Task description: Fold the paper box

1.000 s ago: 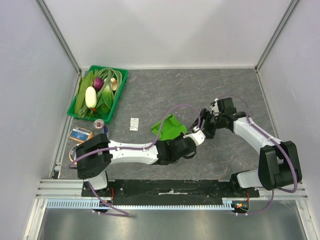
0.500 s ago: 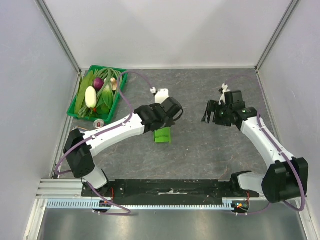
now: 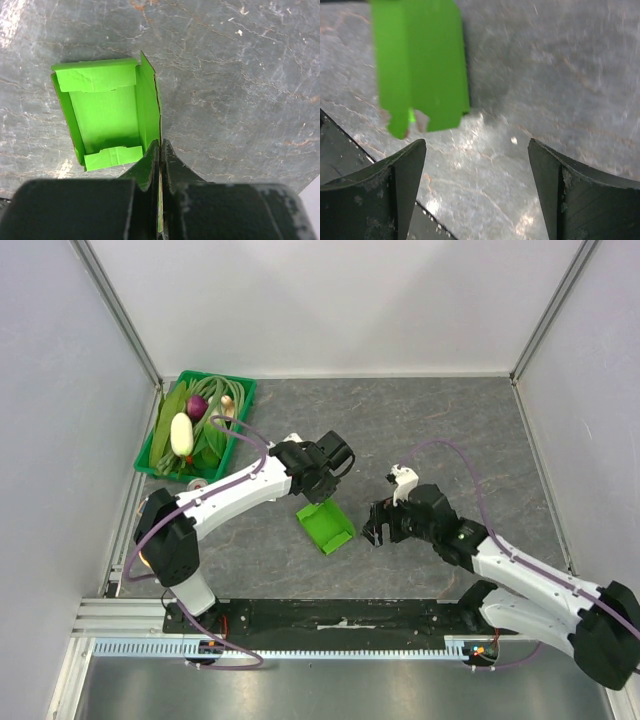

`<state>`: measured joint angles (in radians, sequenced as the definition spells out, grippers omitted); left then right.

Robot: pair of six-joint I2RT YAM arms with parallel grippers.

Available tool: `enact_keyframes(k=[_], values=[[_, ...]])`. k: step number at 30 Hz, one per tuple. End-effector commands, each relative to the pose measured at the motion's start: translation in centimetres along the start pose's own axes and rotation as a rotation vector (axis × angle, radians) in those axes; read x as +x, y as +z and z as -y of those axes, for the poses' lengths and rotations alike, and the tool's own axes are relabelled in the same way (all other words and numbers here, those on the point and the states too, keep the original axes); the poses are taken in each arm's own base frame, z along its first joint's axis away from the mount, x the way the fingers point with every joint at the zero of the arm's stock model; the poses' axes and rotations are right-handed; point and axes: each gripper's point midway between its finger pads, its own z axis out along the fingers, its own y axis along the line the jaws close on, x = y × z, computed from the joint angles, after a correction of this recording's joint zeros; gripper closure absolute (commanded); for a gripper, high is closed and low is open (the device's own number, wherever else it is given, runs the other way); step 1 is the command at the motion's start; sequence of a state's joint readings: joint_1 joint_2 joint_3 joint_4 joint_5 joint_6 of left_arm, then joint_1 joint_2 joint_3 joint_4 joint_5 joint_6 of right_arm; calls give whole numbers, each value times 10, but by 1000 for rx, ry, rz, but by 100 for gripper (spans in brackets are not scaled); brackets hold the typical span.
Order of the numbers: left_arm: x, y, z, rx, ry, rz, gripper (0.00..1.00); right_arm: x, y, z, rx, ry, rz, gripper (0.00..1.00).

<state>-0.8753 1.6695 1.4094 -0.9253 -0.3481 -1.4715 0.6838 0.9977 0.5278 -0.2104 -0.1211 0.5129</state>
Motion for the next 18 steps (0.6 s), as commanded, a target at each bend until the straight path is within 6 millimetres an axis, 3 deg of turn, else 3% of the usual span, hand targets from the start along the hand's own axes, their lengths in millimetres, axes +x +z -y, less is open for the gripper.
enact_keyframes(k=[1,8,13,16,18], values=[[-3,-5,3,-32,-171,-29,98,-66,-7,-34,-103,-162,384,10],[-11,-6,-1,-37,-219,-32,98,-67,-5,-57,-147,-221,428,16],[-11,-7,-2,-40,-236,-53,98,-62,3,-46,-68,-266,420,21],[-10,-7,-2,-27,-259,-59,96,-72,10,-50,-63,-294,434,33],[-11,-9,-2,-11,-265,-61,93,-81,14,-53,-50,-315,440,46]])
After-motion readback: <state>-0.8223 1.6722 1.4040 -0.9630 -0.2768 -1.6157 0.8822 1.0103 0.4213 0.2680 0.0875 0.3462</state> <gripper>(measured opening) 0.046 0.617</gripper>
